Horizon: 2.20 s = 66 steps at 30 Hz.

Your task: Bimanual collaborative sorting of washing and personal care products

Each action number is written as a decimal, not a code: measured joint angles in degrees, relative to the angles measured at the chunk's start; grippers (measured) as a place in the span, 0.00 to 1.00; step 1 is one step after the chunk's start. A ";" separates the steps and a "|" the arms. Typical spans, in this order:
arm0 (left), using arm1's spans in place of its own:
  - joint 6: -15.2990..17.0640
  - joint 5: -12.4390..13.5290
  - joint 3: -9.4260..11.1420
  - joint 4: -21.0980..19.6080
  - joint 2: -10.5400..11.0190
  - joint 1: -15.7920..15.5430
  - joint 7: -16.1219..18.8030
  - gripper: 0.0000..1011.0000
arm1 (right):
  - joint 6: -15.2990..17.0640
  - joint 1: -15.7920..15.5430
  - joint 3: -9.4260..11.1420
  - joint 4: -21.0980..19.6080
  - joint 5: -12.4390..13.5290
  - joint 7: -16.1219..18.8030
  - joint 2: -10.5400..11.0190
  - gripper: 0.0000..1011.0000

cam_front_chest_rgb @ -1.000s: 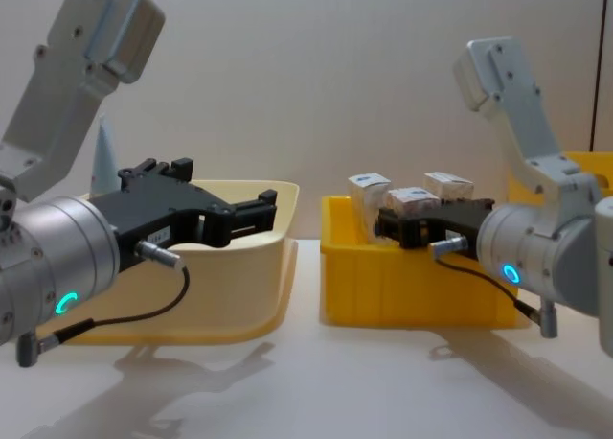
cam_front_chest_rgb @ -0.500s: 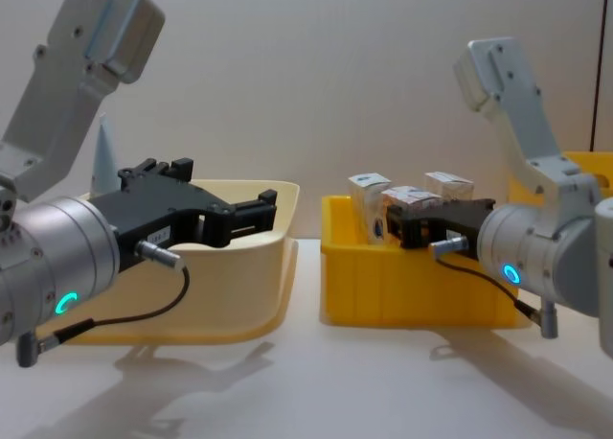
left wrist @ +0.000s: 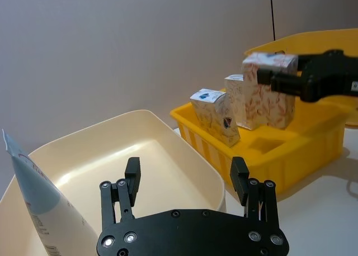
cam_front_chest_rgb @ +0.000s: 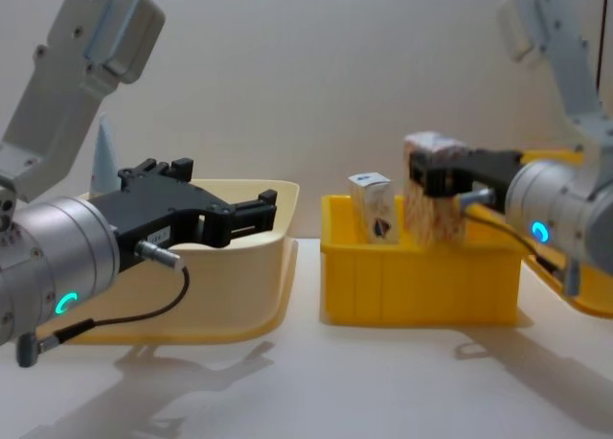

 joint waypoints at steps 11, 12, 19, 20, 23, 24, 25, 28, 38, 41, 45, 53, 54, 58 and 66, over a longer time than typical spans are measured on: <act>0.00 0.00 0.00 0.00 0.00 0.00 0.00 0.99 | -4.04 -0.13 3.41 -4.82 1.44 0.23 0.79 0.41; 0.00 0.00 0.00 0.00 0.00 0.00 0.00 0.99 | -4.55 -0.09 3.99 -5.48 1.66 0.23 0.91 0.41; 0.00 0.00 0.00 0.00 0.00 0.00 0.00 0.99 | -6.47 0.03 6.89 -8.74 2.18 -0.73 1.51 0.41; 0.00 0.00 0.00 0.00 0.00 0.00 0.00 0.99 | -6.58 -0.01 7.32 -9.22 2.18 -0.91 1.63 0.41; 0.00 0.00 0.00 0.00 0.00 0.00 0.00 0.99 | -6.66 -0.59 9.00 -11.06 2.17 -1.95 2.06 0.41; 0.00 0.00 0.00 0.00 0.00 0.00 0.00 0.99 | -6.59 -0.76 9.29 -11.43 2.17 -2.11 2.16 0.41; 0.00 0.00 0.00 0.00 0.00 0.00 0.00 0.99 | -6.45 -0.93 9.46 -11.66 2.16 -2.30 2.23 0.41; 0.00 0.00 0.00 0.00 0.00 0.00 0.00 0.99 | -5.51 -1.82 10.67 -13.20 2.05 -3.06 2.57 0.41; 0.00 0.00 0.00 0.00 0.00 0.00 0.00 0.99 | -0.98 -5.67 13.29 -17.01 1.14 -5.26 3.47 0.41; 0.00 0.00 0.00 0.00 0.00 0.00 0.00 0.99 | 0.35 -6.77 13.82 -17.75 0.69 -5.90 3.68 0.41; 0.00 0.00 0.00 0.00 0.00 0.00 0.00 0.99 | 1.77 -7.74 14.29 -18.25 0.12 -6.49 3.86 0.41; 0.00 0.00 0.00 0.00 0.00 0.00 0.00 0.99 | 3.60 -8.30 14.64 -17.40 -0.95 -7.17 3.80 0.41; 0.00 0.00 0.00 0.00 0.00 0.00 0.00 0.99 | 3.67 -8.28 14.63 -17.22 -1.03 -7.21 3.77 0.41; 0.00 0.00 0.00 0.00 0.00 0.00 0.00 0.99 | 3.93 -7.75 14.36 -15.87 -1.64 -7.33 3.44 0.41; 0.00 0.00 0.00 0.00 0.00 0.00 0.00 0.99 | 4.14 -6.92 13.96 -13.92 -2.51 -7.49 2.97 0.41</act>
